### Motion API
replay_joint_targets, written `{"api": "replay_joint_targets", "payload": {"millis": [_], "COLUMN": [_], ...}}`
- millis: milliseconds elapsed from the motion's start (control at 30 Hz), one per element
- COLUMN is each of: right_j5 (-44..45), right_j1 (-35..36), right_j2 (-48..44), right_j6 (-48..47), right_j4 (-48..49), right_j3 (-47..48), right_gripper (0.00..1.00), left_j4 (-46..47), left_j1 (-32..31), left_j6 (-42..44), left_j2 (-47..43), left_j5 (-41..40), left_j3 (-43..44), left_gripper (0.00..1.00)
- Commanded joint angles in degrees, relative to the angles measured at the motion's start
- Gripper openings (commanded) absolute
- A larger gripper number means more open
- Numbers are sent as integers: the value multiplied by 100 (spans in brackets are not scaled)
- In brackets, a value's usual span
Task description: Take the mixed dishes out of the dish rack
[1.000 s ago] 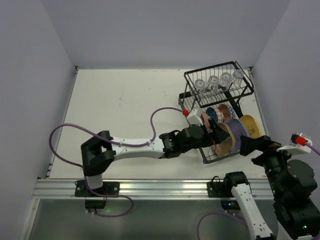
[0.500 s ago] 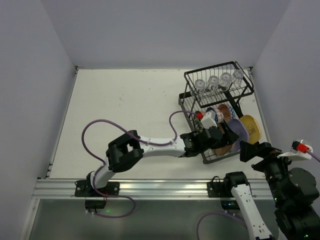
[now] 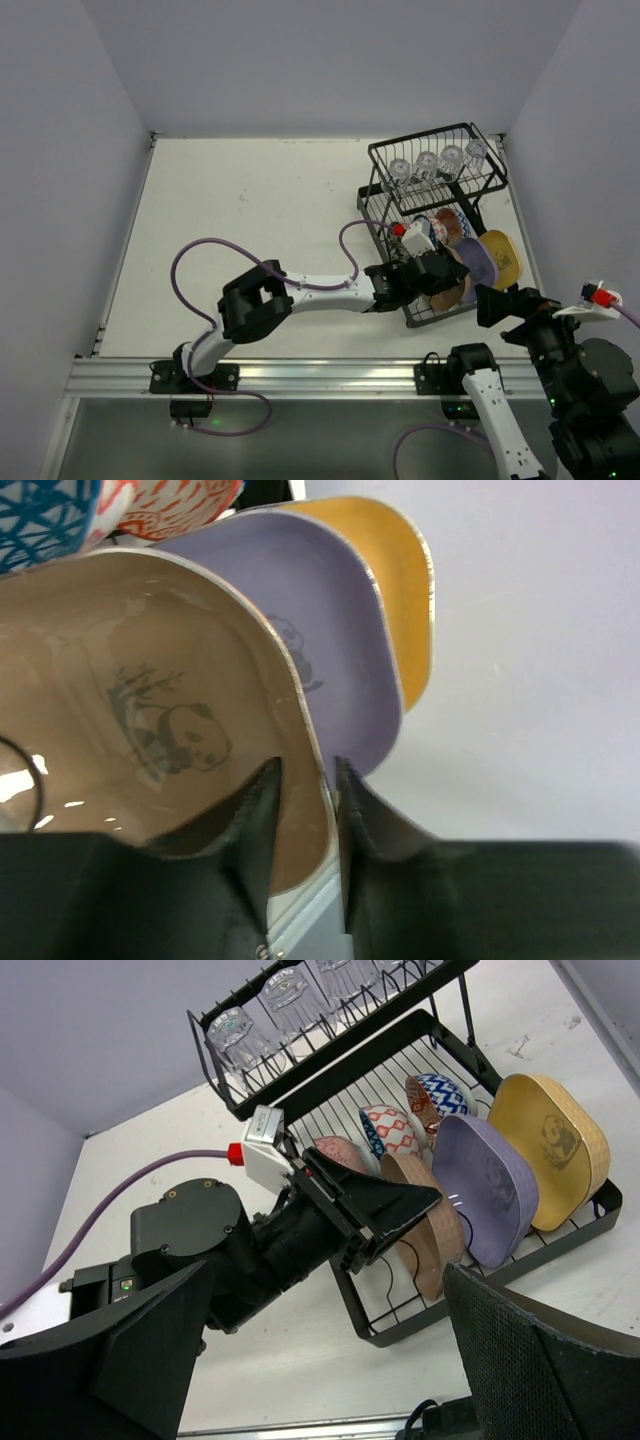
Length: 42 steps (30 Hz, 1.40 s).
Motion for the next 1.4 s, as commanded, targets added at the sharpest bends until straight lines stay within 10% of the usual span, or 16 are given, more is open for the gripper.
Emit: {"api": "replay_joint_targets", "payload": {"millis": [0, 233, 1367], "right_j5": [-123, -202, -334], "right_j1": [14, 14, 14], "right_j2": [-17, 1, 80], "right_j6": [-32, -50, -59], "right_j4": [138, 209, 270], "right_j3": [-65, -135, -74], "right_gripper": [99, 99, 99], "left_j4": [322, 542, 5385], "left_j1": [55, 81, 239], "left_j6": [48, -23, -120], "left_j2": [94, 68, -91], "left_j5": [-268, -198, 655], "left_j3": [195, 134, -1905], "left_gripper": [23, 0, 0]}}
